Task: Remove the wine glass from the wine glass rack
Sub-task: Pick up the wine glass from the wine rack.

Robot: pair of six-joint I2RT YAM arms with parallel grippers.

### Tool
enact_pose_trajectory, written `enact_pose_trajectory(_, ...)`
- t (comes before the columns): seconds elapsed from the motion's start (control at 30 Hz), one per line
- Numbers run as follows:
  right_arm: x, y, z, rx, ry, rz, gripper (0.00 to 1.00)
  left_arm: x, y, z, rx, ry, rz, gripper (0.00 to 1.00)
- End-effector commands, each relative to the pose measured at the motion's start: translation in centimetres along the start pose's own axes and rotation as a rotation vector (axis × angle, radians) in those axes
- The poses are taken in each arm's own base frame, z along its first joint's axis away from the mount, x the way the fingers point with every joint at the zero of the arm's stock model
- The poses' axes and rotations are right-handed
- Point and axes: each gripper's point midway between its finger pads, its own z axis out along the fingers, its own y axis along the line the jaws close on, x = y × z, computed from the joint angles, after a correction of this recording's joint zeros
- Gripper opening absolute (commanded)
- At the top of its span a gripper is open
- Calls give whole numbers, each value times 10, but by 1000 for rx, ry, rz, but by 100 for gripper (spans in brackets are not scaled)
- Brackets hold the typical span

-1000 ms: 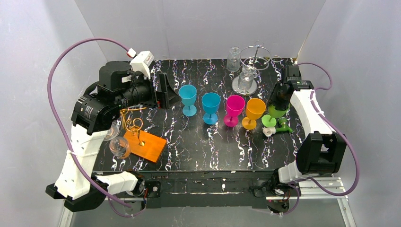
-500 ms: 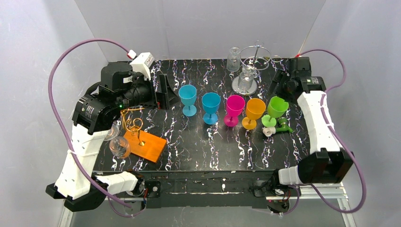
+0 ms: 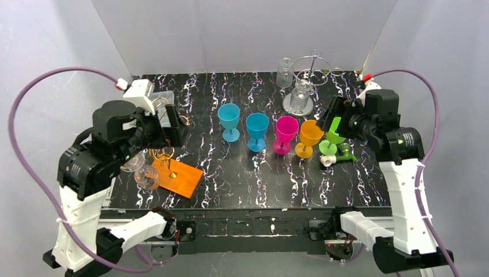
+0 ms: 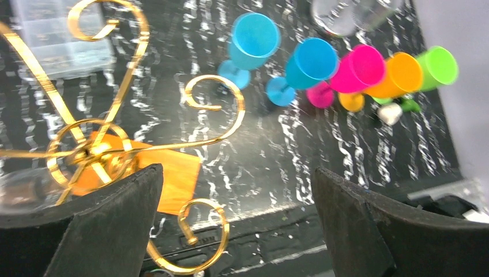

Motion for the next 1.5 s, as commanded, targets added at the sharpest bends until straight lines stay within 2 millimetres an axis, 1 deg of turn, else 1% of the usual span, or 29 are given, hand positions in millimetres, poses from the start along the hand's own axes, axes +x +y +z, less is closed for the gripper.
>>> enact_pose_trajectory(0.0,26,31,-5,-107,84,-54,98,-12,51,-25,-257,-80,11,99)
enact_pose_trajectory(0.07,28,43,-7,-128,98,-103,98,-15,65,-37,-325,-102,5,99)
enact_pose_trajectory(0.17,26,65,-10,-170,106,-174,98,-11,88,-58,-442,-105,2,99)
enact_pose_trajectory(0.27,34,84,-6,-220,141,-229,98,0,105,-74,-526,-75,6,99)
enact_pose_trajectory(0.33,39,94,-4,-247,156,-253,99,13,109,-76,-541,-29,2,99)
enact_pose_trajectory(0.47,42,109,-2,-264,157,-305,98,41,111,-69,-544,69,12,99)
enact_pose_trajectory(0.57,43,114,-1,-272,156,-333,99,51,113,-66,-550,109,22,99)
enact_pose_trajectory(0.77,49,121,6,-303,174,-338,98,59,124,-67,-605,108,30,99)
enact_pose_trajectory(0.93,46,126,8,-315,170,-336,98,60,130,-69,-641,106,46,99)
enact_pose_trajectory(1.17,47,128,12,-313,181,-337,98,77,137,-67,-667,135,50,99)
enact_pose_trajectory(1.3,49,127,14,-308,188,-340,98,83,137,-66,-655,147,44,90)
enact_pose_trajectory(1.47,50,126,16,-301,194,-345,98,82,135,-69,-634,143,45,78)
